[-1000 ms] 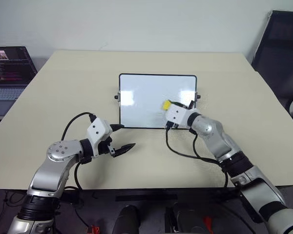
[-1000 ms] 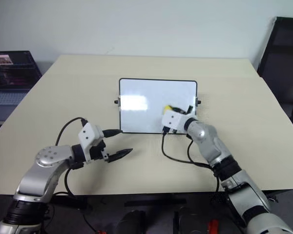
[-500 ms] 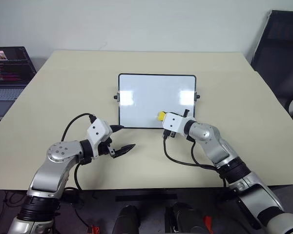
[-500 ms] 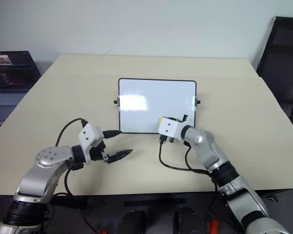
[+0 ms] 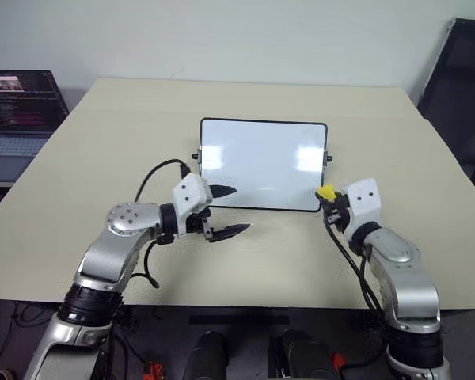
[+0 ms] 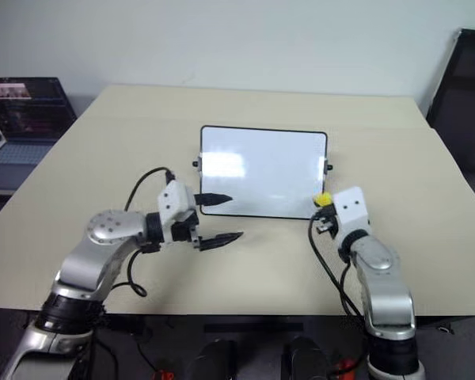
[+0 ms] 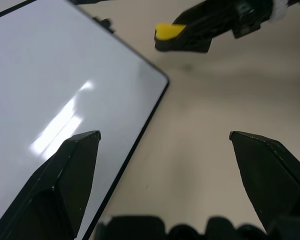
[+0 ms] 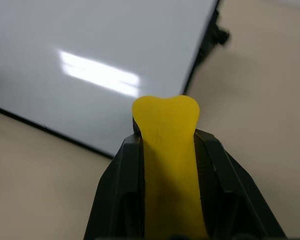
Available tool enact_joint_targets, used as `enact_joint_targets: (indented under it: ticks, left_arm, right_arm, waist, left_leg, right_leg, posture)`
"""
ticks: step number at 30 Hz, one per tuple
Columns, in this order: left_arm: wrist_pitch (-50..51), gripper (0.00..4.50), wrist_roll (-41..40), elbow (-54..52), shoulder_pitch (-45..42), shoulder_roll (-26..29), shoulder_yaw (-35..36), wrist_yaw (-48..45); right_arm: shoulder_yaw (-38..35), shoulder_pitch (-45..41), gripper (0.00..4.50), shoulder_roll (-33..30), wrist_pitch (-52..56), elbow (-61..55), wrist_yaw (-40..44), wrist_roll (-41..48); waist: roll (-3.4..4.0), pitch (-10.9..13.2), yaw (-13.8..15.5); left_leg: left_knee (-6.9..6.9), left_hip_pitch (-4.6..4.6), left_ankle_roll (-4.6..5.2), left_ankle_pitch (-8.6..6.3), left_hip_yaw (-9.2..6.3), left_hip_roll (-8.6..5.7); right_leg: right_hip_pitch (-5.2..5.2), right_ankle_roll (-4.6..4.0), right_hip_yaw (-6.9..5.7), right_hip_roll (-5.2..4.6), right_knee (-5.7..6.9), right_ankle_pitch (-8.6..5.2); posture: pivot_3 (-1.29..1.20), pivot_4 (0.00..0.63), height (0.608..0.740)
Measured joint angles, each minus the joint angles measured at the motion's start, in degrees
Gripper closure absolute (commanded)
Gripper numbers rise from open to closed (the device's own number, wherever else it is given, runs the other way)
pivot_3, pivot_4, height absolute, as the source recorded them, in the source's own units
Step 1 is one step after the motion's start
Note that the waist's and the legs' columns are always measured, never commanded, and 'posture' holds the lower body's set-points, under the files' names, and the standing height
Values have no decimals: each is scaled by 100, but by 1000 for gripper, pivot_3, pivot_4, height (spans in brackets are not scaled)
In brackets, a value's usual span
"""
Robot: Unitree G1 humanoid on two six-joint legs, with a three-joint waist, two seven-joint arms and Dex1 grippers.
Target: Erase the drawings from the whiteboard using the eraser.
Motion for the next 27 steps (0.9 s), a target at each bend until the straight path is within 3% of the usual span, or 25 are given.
enact_joint_targets:
  ticks: [5,11,24,27]
  left_arm:
    - [-259,0,79,748,-786,-531,-501,-474]
    - [-748,0,283,1698,-1332,-865,-718,-848]
    - [-1135,0,520,2260,-1628,-1208,-734,-970]
    - [-1146,0,555,2260,-1628,-1260,-735,-968]
  right_arm:
    - [-436,-145,3504,458,677,0,-634,104]
    - [-996,-607,3504,521,748,534,-1184,207]
    - [-1292,-749,3504,530,668,1100,-1601,575]
    - [-1259,-749,2594,470,589,1119,-1596,623]
  waist:
    - [0,0,-22]
    - [0,0,-47]
    - [0,0,-81]
    - [0,0,-84]
  left_leg:
    - [5,4,1,1,10,-8]
    - [1,2,1,1,21,-8]
    - [-2,-2,2,0,20,-8]
    - [-2,-2,2,0,20,-8]
  right_leg:
    - [2,1,2,8,5,0]
    - [-1,1,9,7,0,-1]
    - [-2,2,11,6,-4,-1]
    - [-2,2,10,6,-4,-1]
  posture:
    - [0,150,740]
    - [0,150,740]
    - [0,150,740]
    - [0,150,740]
